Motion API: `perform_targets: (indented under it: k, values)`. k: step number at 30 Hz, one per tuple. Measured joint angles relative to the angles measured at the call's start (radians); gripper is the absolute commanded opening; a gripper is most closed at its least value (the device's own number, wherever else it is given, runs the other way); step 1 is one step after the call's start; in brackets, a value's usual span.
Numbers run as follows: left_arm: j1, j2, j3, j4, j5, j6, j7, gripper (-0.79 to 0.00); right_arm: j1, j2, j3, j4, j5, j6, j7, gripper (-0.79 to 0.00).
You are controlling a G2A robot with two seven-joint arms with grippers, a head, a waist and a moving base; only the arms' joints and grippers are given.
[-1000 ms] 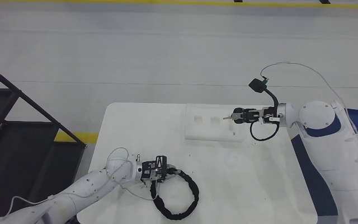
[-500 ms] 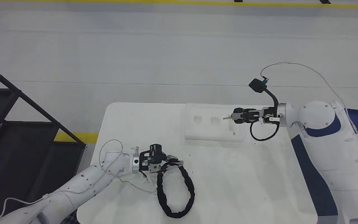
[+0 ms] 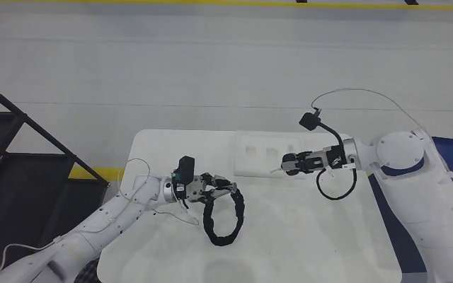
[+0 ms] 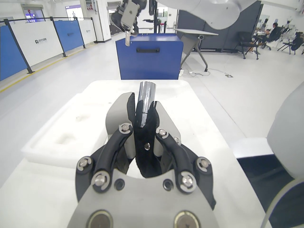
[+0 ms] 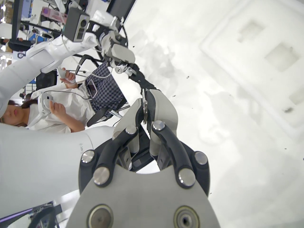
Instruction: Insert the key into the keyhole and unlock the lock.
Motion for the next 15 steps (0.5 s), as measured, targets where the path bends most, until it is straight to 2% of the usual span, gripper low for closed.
perform_targets:
  k: [8,12,15]
  values:
    - [-0.033,-0.046,0.007,0.029,-0.027,-0.026,0.063,-0.785,-0.013,0.009,0.019,-0.03,0.073,-0.014,0.026,-0.785]
    - [-0.036,-0.068,0.005,0.035,-0.032,0.017,0.113,-0.785,-0.024,0.014,0.03,-0.041,0.055,-0.013,-0.012,-0.785]
    - [-0.031,-0.072,0.003,0.042,-0.047,0.034,0.129,-0.785,-0.029,0.017,0.04,-0.035,0.042,-0.02,-0.046,-0.785]
